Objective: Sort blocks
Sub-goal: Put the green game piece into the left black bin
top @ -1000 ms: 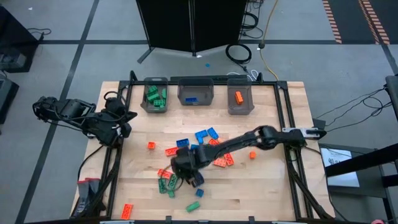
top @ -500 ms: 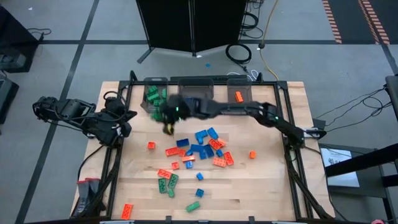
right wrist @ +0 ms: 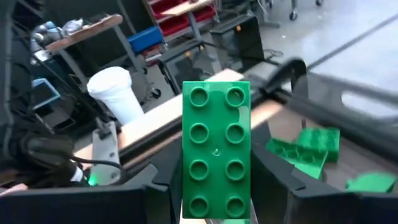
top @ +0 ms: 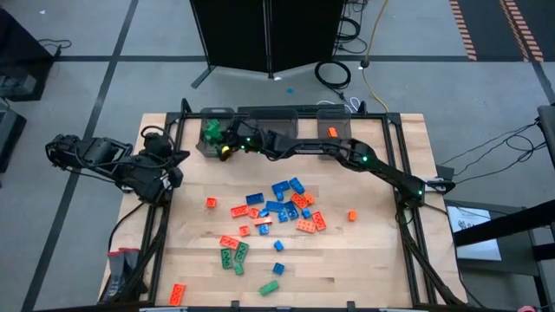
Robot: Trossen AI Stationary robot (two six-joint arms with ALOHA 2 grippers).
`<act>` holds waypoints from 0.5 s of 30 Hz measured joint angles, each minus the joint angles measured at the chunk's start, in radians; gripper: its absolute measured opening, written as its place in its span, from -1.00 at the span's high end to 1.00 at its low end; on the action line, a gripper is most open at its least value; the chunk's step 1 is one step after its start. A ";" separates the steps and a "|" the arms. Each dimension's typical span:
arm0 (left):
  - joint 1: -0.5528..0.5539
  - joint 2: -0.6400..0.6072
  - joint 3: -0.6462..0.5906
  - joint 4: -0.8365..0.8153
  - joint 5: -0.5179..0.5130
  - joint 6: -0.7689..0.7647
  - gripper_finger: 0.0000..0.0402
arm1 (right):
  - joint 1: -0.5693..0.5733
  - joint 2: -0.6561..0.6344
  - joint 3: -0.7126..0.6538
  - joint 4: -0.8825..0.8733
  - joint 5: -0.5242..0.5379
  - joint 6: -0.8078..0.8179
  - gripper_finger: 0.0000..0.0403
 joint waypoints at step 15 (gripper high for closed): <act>0.000 0.000 0.000 -0.001 -0.002 0.002 1.00 | -0.006 0.018 0.025 -0.089 0.042 0.009 -0.04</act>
